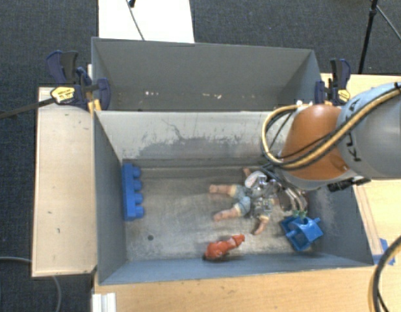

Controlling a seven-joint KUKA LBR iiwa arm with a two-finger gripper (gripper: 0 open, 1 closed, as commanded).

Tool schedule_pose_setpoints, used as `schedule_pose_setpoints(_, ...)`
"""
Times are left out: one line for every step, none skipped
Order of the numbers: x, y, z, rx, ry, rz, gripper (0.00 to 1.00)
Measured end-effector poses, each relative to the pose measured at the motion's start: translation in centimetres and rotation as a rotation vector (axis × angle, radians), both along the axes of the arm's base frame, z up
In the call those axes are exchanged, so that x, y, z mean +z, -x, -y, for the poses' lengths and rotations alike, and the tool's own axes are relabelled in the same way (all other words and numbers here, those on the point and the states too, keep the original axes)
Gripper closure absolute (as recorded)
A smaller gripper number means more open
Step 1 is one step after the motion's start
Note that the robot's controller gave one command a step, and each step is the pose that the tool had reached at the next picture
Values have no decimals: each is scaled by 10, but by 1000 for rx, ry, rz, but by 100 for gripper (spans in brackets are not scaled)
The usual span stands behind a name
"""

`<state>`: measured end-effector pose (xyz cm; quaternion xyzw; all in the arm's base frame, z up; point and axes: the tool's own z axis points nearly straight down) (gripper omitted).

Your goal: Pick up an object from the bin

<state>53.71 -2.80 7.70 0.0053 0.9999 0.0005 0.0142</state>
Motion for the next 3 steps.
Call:
schedule_pose_setpoints(0,0,0,1,0,0,100)
schedule_pose_setpoints(136,-10,9,70,2,-27,100)
schedule_pose_setpoints(136,-10,9,70,2,-27,100)
